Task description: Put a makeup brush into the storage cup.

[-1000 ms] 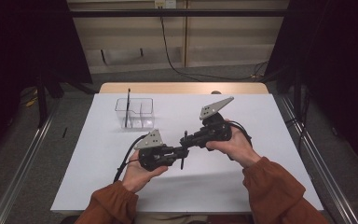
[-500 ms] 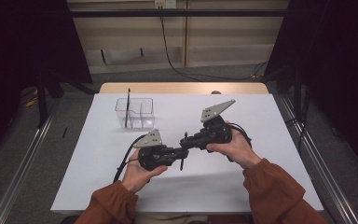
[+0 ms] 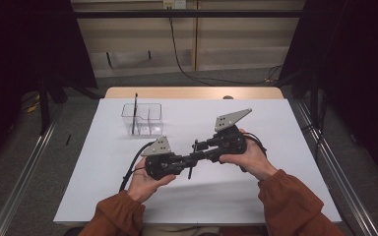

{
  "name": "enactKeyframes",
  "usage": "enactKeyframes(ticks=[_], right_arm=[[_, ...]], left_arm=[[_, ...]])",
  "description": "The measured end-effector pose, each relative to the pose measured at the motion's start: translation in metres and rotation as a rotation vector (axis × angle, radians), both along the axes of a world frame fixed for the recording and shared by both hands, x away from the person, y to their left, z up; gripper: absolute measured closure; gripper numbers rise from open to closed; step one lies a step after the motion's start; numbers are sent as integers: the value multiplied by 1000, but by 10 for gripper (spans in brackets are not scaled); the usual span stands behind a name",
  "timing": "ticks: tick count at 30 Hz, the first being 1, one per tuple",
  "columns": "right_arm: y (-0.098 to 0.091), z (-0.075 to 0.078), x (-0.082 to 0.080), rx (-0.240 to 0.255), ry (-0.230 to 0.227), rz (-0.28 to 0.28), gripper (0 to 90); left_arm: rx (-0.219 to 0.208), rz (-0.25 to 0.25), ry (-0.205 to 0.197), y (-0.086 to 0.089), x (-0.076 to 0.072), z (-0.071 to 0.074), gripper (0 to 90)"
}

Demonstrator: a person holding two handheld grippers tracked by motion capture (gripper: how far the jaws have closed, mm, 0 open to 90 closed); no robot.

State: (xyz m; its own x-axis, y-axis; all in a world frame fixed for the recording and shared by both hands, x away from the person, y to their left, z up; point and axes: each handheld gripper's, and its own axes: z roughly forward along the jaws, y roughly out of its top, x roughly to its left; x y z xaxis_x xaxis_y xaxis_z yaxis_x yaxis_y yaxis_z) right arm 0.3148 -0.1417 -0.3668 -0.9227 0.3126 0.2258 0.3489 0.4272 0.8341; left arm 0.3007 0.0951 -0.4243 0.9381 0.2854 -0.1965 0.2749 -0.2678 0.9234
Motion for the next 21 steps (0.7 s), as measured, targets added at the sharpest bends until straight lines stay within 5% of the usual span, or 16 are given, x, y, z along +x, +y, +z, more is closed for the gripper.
enactKeyframes(ticks=[16, 21], right_arm=[[-3, -4, -3, 12, -28, -89, 166], [-8, -11, 1, 12, 15, -132, 84]], left_arm=[[3, 27, -5, 8, 3, 1, 841], [8, 33, -15, 12, 2, 2, 841]])
